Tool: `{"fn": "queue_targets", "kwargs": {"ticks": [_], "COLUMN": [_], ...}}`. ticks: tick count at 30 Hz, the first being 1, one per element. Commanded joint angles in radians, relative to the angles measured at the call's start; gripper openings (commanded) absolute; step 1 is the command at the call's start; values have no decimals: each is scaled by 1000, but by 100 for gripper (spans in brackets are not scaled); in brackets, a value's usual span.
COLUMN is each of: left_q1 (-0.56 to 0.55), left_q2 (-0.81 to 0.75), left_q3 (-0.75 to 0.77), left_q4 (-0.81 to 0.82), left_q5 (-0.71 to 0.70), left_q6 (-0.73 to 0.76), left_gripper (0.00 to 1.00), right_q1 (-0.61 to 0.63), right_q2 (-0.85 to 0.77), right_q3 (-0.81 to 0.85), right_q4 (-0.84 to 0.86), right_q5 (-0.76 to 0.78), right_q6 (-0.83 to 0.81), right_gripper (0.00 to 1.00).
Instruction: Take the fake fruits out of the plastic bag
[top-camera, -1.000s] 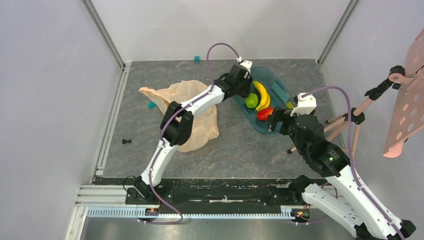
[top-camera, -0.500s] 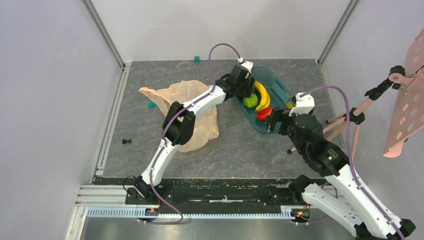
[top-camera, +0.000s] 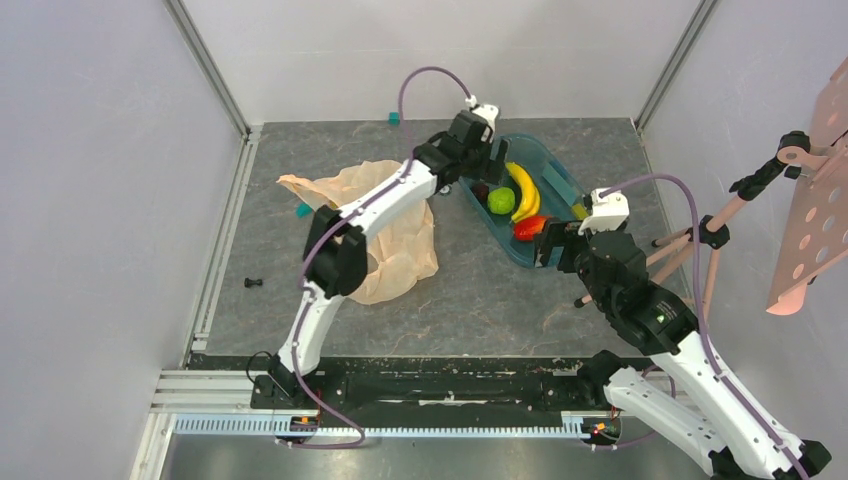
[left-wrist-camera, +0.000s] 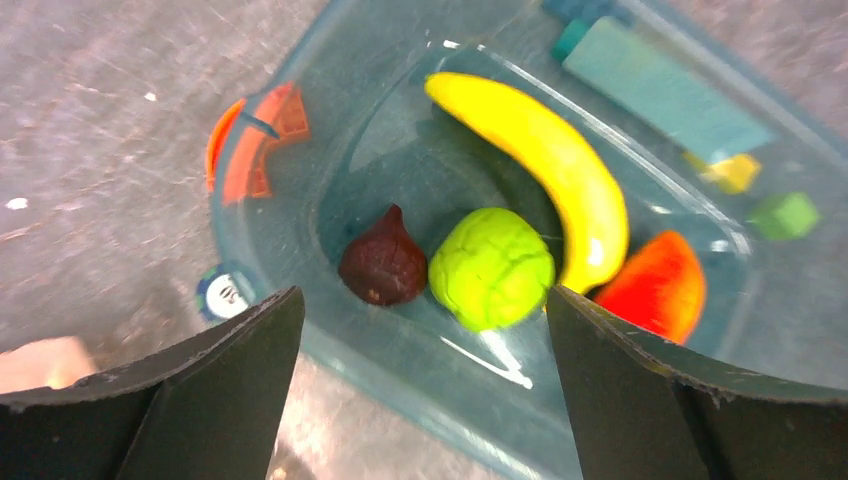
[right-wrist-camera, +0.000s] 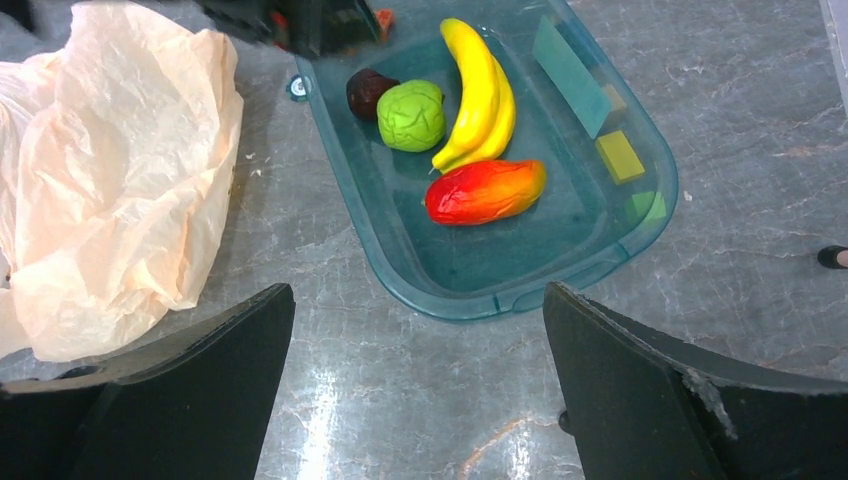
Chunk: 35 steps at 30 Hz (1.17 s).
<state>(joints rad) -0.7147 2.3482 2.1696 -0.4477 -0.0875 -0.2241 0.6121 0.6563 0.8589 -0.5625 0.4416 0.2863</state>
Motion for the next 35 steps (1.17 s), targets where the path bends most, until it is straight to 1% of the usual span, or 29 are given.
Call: {"fn": "queue_targets", "kwargs": {"ticks": [1,2,7,10,12,15,17,19,21,24,28,32,35], "left_q1": [4,4,4,4,3,1,1,1,1,1,1,1,1], "left_q2": [-297,-346,-598,-743,-841,-1002,-1136,-1262,-1377,-1534,-1700,-1795,-1835], "left_q3": [-78,-113,-357,-527,-663,-865,-994,-1107,-1168,-1220,-1270,-1285,-1283], "left_q4": [5,4,7,16,38,46,45,10,-56,-155,-222,-286,-330], "left_q5": [22,22,-29,-18,4,-4,-36,-85,-143,-212,-284,-339,-384], "left_q6": [-69,-80,-166,-226,-250,-274,-274,-269,-262,-249,-239,-239,-216], "left_gripper": [98,99,100,100,100,100,100,100,100,100,100,100,100], "right_q1": [-1,-2,-2,-2,-2,-2,-2,-2,-1,-2,-2,-2,-2], "right_q2": [-19,-22,-26,-79,-116,-139,-134,-121,-108,-101,-109,-114,-119], "right_q3": [-21,-26,-46,-90,-124,-150,-156,-160,-170,-199,-248,-269,-277], "right_q4": [15,21,49,117,152,152,140,124,114,117,145,154,154], "right_q5": [-18,-26,-84,-122,-111,-53,-31,-25,-29,-37,-56,-73,-69], "right_q6": [-14,-15,-24,-50,-70,-86,-95,-99,-97,-90,-67,-40,-33], "right_gripper": [98,98,98,98,98,98,98,98,98,98,98,98,98]}}
